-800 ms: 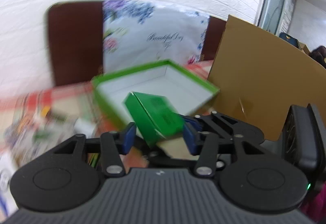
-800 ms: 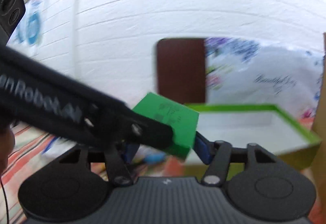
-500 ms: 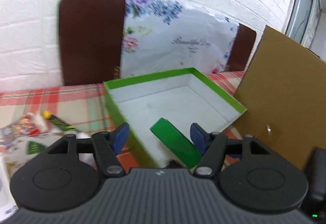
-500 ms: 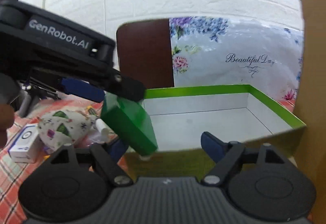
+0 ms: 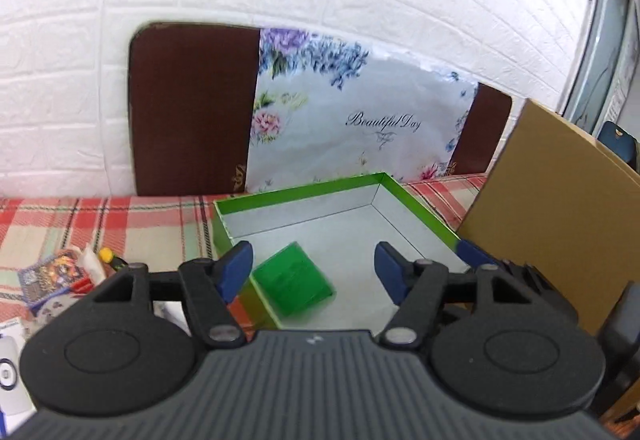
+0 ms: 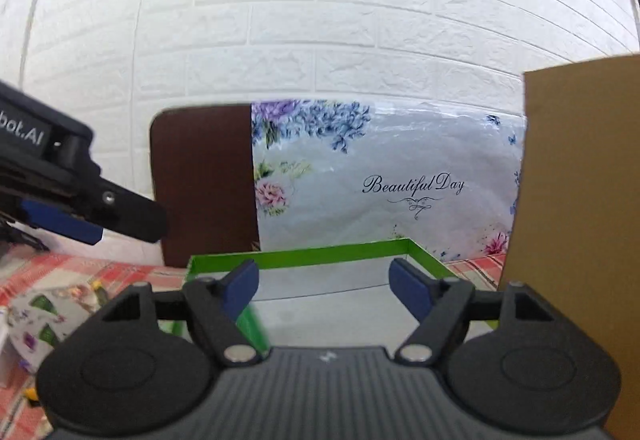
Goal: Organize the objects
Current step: 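Lower the green block into the green box and open the left gripper, then move the left gripper over the table to the white HP box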
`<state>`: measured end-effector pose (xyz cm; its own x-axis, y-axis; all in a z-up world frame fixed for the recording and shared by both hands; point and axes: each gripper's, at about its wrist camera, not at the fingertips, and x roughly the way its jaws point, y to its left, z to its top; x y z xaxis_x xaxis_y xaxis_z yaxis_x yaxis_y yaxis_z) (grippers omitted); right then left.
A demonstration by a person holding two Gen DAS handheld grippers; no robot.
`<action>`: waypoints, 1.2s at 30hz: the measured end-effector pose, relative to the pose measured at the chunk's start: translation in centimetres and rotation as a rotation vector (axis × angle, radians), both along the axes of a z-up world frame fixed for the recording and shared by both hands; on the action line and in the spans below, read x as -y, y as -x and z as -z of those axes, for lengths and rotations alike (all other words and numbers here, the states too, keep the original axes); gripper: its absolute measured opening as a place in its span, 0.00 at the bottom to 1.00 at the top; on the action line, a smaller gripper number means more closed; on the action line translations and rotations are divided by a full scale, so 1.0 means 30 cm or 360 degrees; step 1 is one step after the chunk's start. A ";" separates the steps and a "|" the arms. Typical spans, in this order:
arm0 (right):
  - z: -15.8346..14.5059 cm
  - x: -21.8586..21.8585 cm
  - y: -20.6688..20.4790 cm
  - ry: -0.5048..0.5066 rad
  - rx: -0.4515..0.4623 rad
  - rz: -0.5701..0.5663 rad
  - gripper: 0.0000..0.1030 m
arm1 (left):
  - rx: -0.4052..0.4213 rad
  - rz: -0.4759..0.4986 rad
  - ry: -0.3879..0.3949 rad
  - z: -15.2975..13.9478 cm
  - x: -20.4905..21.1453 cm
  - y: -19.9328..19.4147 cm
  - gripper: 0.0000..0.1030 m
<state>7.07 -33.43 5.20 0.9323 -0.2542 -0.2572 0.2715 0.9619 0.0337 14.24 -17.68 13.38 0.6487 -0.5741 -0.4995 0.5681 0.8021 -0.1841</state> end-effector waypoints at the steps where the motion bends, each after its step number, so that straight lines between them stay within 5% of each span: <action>1: 0.012 -0.002 0.028 -0.0022 0.0011 -0.0015 0.79 | -0.0001 -0.0012 -0.0001 0.009 -0.019 0.014 0.72; 4: 0.074 -0.048 0.122 -0.0063 0.0019 -0.0085 0.79 | -0.0055 -0.0053 0.0007 0.037 -0.076 0.039 0.72; 7: 0.117 -0.126 0.202 -0.0134 -0.0017 -0.0223 0.79 | -0.0088 -0.0169 -0.0114 0.067 -0.122 0.068 0.72; 12: 0.145 -0.231 0.192 -0.0159 -0.0150 -0.0413 0.74 | -0.0096 -0.0360 -0.0322 0.135 -0.228 0.132 0.72; 19: 0.129 -0.366 0.211 -0.0149 -0.0188 -0.0547 0.73 | -0.0193 -0.0527 -0.0397 0.202 -0.405 0.130 0.72; 30: 0.138 -0.580 0.168 0.0005 -0.0330 -0.0788 0.53 | -0.0293 -0.0755 -0.0318 0.264 -0.693 0.080 0.71; 36: 0.137 -0.674 0.096 0.0047 -0.0376 -0.0900 0.53 | -0.0364 -0.0816 -0.0180 0.294 -0.850 0.027 0.70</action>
